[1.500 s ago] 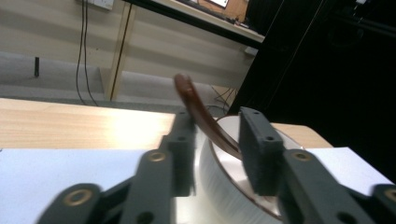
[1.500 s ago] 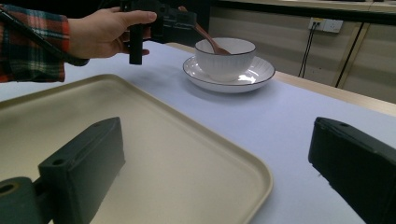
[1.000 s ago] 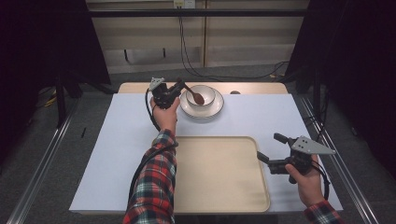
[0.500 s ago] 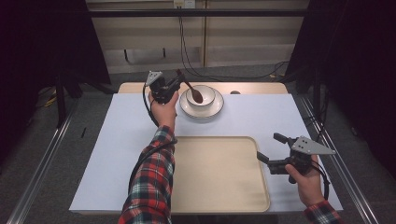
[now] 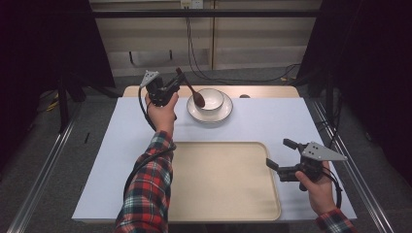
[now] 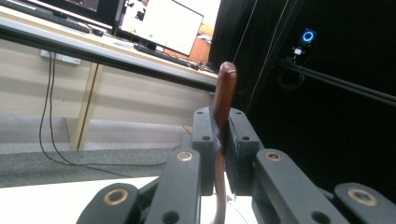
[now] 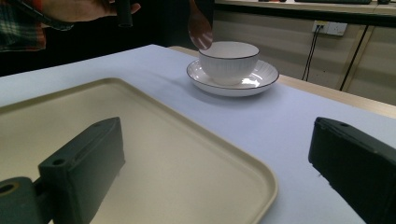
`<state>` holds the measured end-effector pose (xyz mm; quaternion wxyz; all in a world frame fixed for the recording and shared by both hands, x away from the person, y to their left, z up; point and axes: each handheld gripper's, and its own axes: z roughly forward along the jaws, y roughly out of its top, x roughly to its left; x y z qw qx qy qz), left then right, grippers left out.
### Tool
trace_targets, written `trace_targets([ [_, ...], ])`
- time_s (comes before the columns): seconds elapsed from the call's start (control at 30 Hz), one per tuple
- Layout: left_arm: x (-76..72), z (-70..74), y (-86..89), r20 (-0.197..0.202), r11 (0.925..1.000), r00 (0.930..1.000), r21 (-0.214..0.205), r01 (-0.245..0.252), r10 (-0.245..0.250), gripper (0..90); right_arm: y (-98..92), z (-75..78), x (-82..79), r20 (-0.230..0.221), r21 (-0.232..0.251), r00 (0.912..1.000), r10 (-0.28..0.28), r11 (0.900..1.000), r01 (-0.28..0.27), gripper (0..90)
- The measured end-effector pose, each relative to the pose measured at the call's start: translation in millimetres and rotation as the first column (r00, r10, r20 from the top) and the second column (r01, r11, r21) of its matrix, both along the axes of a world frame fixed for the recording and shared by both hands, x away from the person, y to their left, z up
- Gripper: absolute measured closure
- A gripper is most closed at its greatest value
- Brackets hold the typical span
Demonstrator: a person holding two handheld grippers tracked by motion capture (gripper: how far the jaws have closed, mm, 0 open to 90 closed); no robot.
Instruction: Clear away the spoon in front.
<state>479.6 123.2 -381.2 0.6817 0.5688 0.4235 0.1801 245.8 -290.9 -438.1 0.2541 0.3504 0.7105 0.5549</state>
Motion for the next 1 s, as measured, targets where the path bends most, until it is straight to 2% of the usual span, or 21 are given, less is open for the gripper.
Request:
trace_targets([
  [0.1, -1.5, 3.5, 3.9, -0.001, 1.0, 1.0, 0.0, 0.0, 0.0, 83.9, 0.6, -0.2, -0.1, 0.002, 0.001, 1.0, -0.007, 1.0, 0.007, 3.2],
  [0.13, -2.8, 7.3, 5.1, -0.008, 0.9995, 0.9998, -0.029, -0.017, 0.017, 83.9, 0.9, -0.2, -0.2, 0.003, -0.002, 0.9999, -0.014, 0.9999, 0.014, 3.2],
  [0.17, -3.7, 8.5, 9.2, -0.003, 1.0, 0.9999, -0.001, -0.01, 0.01, 83.9, 0.6, -0.1, 0.0, 0.003, -0.001, 0.9999, -0.01, 0.9999, 0.01, 3.3],
  [0.23, -5.6, 11.3, 12.1, -0.007, 0.9999, 1.0, -0.015, -0.002, 0.002, 83.9, 0.3, -0.1, 0.2, 0.003, 0.001, 1.0, -0.007, 1.0, 0.007, 3.2],
  [0.33, -7.8, 14.0, 17.0, -0.004, 0.9999, 1.0, -0.01, 0.005, -0.005, 84.0, 0.3, -0.1, 0.1, 0.003, 0.002, 1.0, -0.006, 1.0, 0.006, 3.2],
  [0.37, -9.2, 15.7, 20.0, -0.016, 1.0, 0.9998, -0.003, 0.008, -0.008, 84.0, 0.5, 0.0, -0.1, 0.001, 0.001, 1.0, -0.008, 1.0, 0.008, 3.2],
  [0.4, -10.0, 17.2, 19.2, -0.03, 0.9994, 0.9995, -0.035, -0.005, 0.004, 84.0, 0.5, 0.0, -0.1, 0.001, 0.001, 1.0, -0.007, 1.0, 0.007, 3.3],
  [0.43, -12.3, 19.6, 22.8, -0.04, 0.9994, 0.9991, -0.031, 0.014, -0.015, 84.1, 0.5, 0.0, -0.1, 0.0, 0.001, 1.0, -0.008, 1.0, 0.008, 3.3],
  [0.53, -14.6, 21.6, 25.5, -0.037, 0.9994, 0.9991, -0.027, 0.021, -0.022, 84.1, 0.9, 0.0, -0.2, 0.002, -0.001, 0.9999, -0.015, 0.9999, 0.015, 3.3],
  [0.7, -20.8, 24.8, 30.5, -0.041, 0.9984, 0.9978, -0.023, 0.051, -0.052, 84.2, 0.2, -0.2, 0.1, -0.002, -0.009, 0.9999, 0.011, 0.9999, -0.011, 3.3],
  [0.73, -21.7, 25.0, 32.7, -0.037, 0.9984, 0.9977, -0.002, 0.057, -0.057, 84.1, 0.3, -0.2, 0.0, -0.005, -0.009, 0.9999, 0.009, 0.9999, -0.009, 3.3],
  [0.8, -23.8, 26.3, 34.1, -0.037, 0.9976, 0.9969, 0.003, 0.07, -0.069, 84.2, 1.0, -0.6, 0.3, 0.003, -0.009, 1.0, 0.0, 1.0, 0.0, 3.3],
  [0.93, -27.8, 28.8, 32.7, -0.046, 0.9966, 0.9956, -0.018, 0.081, -0.081, 84.2, 0.7, -0.5, 0.1, 0.002, -0.01, 1.0, 0.0, 0.9999, 0.0, 3.3],
  [0.97, -30.0, 29.7, 34.2, -0.052, 0.9952, 0.9941, 0.016, 0.096, -0.095, 84.3, 0.7, -0.5, 0.1, 0.001, -0.01, 1.0, 0.001, 0.9999, -0.001, 3.3],
  [1.0, -31.0, 30.1, 33.0, -0.051, 0.9957, 0.9944, 0.002, 0.093, -0.093, 84.3, 0.7, -0.5, 0.2, 0.002, -0.011, 1.0, 0.002, 0.9999, -0.002, 3.3],
])
